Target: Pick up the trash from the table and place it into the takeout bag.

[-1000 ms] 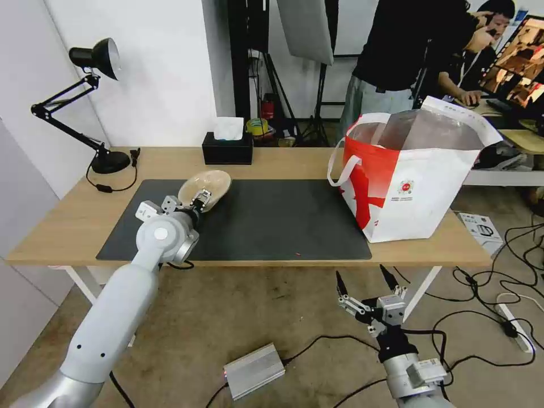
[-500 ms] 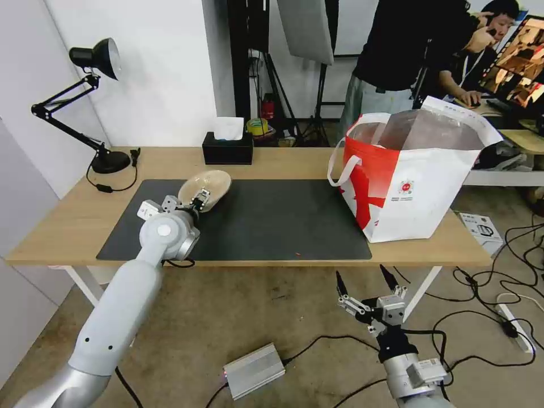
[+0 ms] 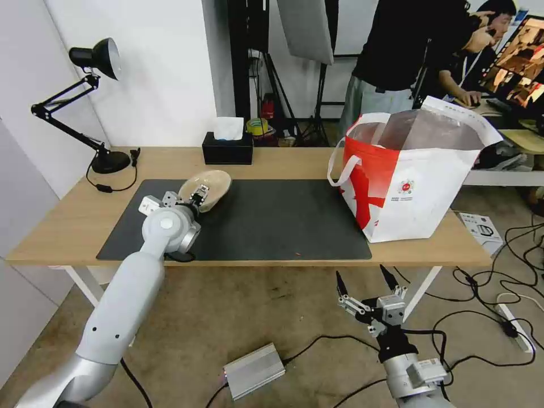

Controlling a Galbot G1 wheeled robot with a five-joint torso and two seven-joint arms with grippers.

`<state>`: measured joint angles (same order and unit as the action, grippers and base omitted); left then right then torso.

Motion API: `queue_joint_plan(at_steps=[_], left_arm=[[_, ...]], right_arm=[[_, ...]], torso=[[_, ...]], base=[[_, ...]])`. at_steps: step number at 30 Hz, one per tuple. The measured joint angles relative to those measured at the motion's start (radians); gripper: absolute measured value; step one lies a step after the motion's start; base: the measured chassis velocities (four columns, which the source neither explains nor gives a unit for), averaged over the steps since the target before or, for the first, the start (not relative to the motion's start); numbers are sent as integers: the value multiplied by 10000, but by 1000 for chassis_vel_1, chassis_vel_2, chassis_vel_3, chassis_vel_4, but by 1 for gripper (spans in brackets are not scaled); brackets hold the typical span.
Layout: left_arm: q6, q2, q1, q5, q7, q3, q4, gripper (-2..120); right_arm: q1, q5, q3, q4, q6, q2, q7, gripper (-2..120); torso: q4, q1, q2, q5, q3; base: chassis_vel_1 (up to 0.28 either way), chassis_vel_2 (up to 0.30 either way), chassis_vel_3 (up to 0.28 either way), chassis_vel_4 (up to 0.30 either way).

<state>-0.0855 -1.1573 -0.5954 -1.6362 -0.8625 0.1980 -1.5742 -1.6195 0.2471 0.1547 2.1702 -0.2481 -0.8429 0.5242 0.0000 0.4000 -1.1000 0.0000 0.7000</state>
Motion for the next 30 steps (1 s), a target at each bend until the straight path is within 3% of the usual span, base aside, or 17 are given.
queue_joint_plan(at_steps=[22,30], left_arm=[[-19,-308,283,201,110,-7,580,100],[-15,-309,100,239,225,53,352,74]], right_arm=[[0,0,0,0,0,0,0,100],[0,0,0,0,0,0,0,100]], torso=[[0,0,0,0,0],[0,0,0,0,0]], base=[[0,0,0,0],[0,0,0,0]])
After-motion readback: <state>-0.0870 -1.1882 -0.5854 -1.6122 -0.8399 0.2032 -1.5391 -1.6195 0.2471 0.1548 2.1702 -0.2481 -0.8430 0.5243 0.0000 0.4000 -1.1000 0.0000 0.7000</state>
